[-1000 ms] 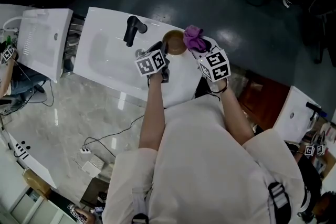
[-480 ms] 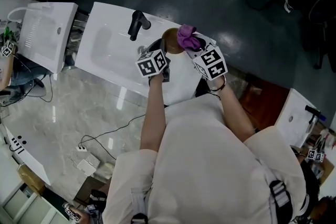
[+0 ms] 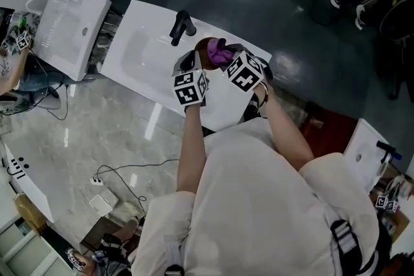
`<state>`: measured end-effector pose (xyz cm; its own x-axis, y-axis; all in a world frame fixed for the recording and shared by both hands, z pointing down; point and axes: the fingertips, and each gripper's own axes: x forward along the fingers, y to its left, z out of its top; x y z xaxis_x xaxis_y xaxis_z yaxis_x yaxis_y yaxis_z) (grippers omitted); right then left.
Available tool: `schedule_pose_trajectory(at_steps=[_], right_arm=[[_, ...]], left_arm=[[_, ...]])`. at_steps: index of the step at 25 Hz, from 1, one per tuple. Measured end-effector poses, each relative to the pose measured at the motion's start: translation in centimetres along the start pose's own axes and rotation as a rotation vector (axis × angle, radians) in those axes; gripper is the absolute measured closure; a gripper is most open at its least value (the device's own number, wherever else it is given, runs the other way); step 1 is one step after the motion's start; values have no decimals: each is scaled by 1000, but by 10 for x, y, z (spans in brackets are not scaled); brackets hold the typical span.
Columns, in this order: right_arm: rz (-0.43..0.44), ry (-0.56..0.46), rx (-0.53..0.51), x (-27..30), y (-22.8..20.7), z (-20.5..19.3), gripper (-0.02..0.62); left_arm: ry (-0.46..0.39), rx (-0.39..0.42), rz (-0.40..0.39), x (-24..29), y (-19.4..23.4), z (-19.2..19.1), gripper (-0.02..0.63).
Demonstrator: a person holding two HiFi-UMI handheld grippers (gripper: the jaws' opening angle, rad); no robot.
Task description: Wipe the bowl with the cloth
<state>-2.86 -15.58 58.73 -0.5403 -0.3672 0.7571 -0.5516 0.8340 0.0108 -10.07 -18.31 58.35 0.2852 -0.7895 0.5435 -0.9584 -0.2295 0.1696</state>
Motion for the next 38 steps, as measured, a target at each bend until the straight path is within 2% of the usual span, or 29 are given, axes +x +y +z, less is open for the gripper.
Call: schedule_pose_trajectory(at_steps=[3,6,9,13,18,21,24,32,38], right_arm=[[47,131,-101,11,12,5,472],[-7,158,-221,18,14,17,452],[-76,100,-296,19,13,27,413],[-76,-1,-292,15,21,37,368],[-26,-103,-285,6,31,53,361],[-26,-114,-362,4,38,59,426],[-71,-106,-416,9,36,64,445],[-165,-73,-398,16,22,66,462],[-142,-17,-381,15,26,54,466]], left_arm=[[-15,89,30,-11,-4,5,591],[-26,66,22,-16,-7,6,591],[-42,-28,13,-21,-1,6,591],[-72,-180,9,-28,17,6,591],[-87,-230,21,-32,26,3,591],[-86,-217,16,-33,22,2,592],[-73,-180,6,-34,19,0,592],[-75,-87,41,-46,25,4,592],[-91,-37,67,-50,31,12,592]])
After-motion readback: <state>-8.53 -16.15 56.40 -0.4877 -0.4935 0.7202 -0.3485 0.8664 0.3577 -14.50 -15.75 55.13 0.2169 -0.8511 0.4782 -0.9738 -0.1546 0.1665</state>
